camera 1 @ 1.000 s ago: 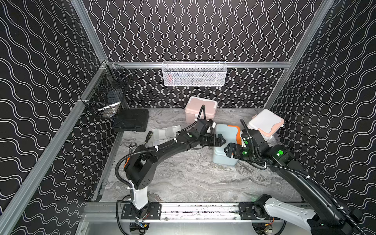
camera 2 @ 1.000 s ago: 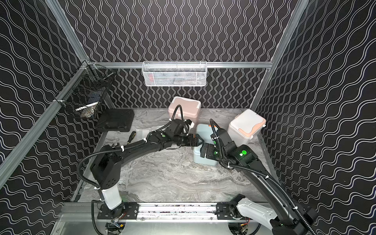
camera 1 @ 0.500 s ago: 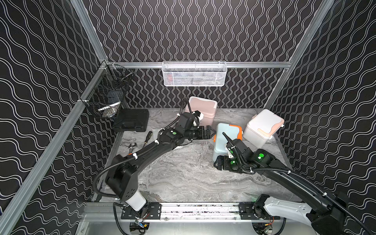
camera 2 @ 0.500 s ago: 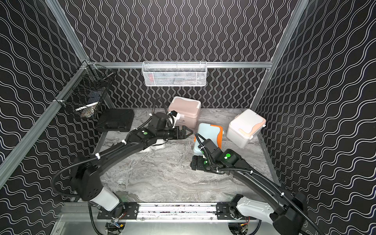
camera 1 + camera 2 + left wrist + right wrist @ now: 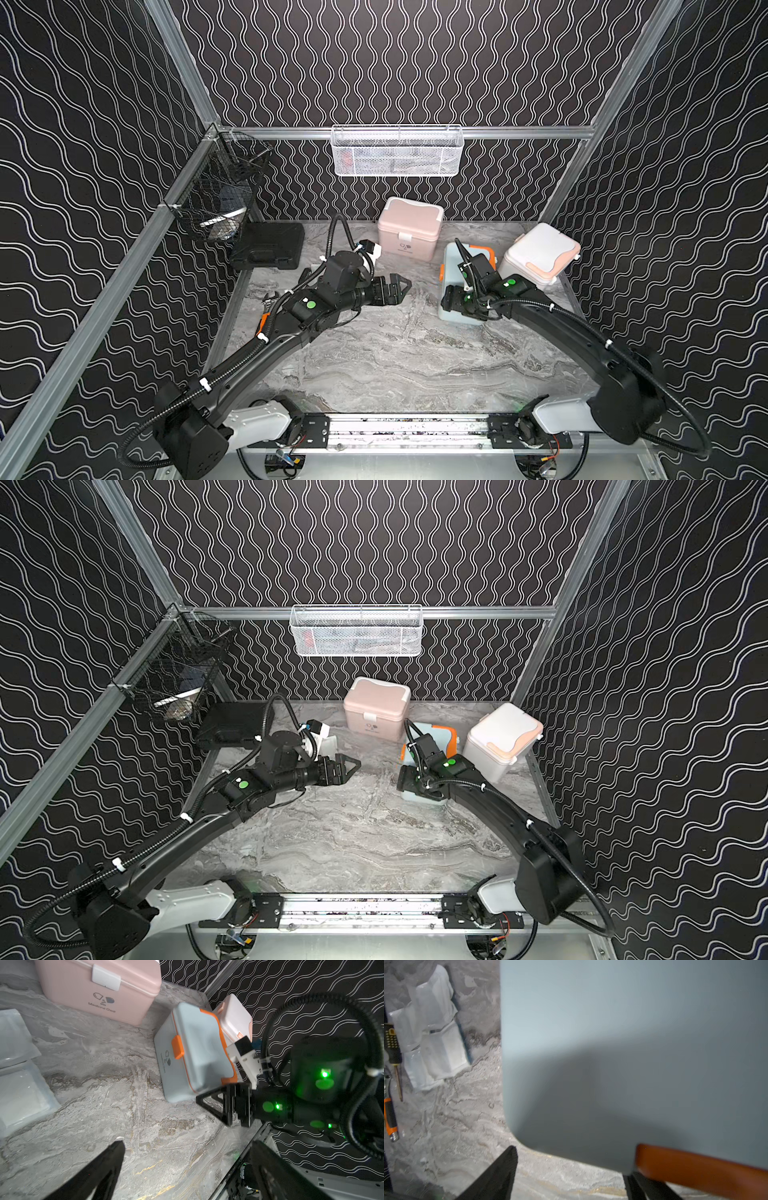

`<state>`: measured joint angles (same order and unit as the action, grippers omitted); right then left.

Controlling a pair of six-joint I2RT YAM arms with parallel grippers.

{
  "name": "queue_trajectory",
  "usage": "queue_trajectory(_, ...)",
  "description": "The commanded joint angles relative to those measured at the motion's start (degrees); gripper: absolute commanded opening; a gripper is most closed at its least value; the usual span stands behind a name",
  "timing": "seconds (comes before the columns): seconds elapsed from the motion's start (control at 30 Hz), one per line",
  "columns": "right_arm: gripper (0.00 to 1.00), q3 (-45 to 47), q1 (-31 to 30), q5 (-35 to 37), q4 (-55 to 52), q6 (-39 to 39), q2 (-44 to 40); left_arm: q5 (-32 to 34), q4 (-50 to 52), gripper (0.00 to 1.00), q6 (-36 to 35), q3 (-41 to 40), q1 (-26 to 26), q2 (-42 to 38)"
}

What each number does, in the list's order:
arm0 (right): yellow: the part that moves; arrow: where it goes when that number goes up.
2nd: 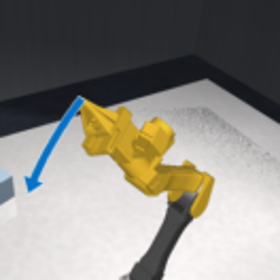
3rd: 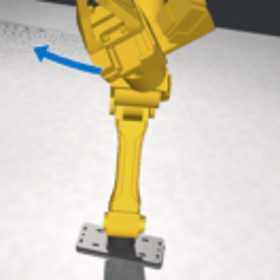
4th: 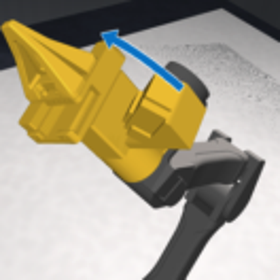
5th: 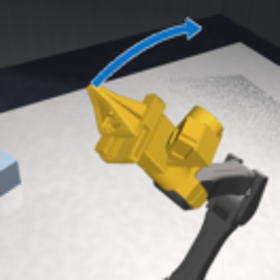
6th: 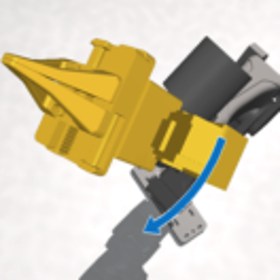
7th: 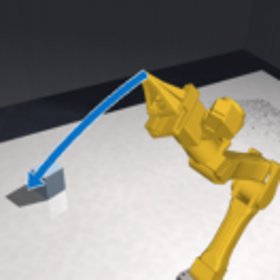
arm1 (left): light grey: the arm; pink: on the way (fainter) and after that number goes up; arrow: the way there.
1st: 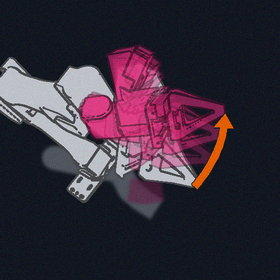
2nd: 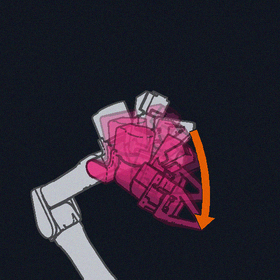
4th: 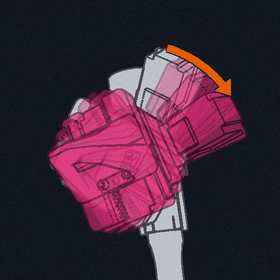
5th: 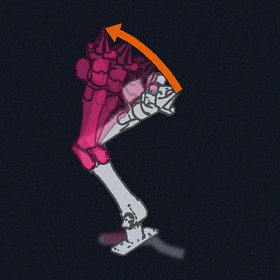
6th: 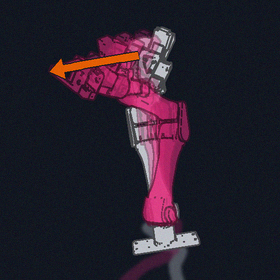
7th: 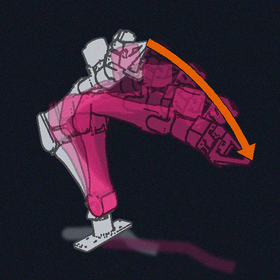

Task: Open first aid kits and take out gauze
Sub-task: Move the first aid kit to the center of the board.

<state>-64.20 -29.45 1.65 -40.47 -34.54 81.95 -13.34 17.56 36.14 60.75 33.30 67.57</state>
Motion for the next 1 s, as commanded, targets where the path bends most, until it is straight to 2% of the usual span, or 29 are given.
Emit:
queue_trajectory(0.0,0.79,-3.3,3.0,2.1,4.6,5.2,3.8,0.1,-0.6,0.99,1.0,-0.8,0.0,-0.4)
queue_trajectory(0.1,0.78,-7.7,6.8,2.0,5.1,6.9,8.7,-0.4,-1.6,0.98,1.9,-1.0,0.6,0.3)
queue_trajectory(0.3,0.78,-18.9,12.0,-0.4,5.8,6.6,19.0,2.4,-1.2,0.99,1.1,2.1,5.1,3.1)
queue_trajectory(0.5,0.79,-31.8,15.4,-5.0,2.7,6.6,28.5,5.1,-0.8,0.99,-0.9,10.2,10.3,10.4)
queue_trajectory(0.57,0.81,-31.8,16.0,-4.5,2.3,6.6,26.3,5.8,-0.3,0.99,-2.5,14.2,11.5,14.0)
queue_trajectory(0.73,0.90,-22.8,18.5,-2.7,6.5,5.7,14.1,5.0,-1.1,0.99,-6.4,24.9,12.2,24.0)
queue_trajectory(0.87,0.93,-18.1,24.6,-1.6,7.4,3.9,7.5,2.1,-2.3,0.99,-8.4,36.2,12.4,34.9)
queue_trajectory(0.97,0.92,-14.7,30.9,-4.1,9.7,1.9,4.5,-0.7,-3.7,0.99,-8.8,45.1,12.5,43.5)
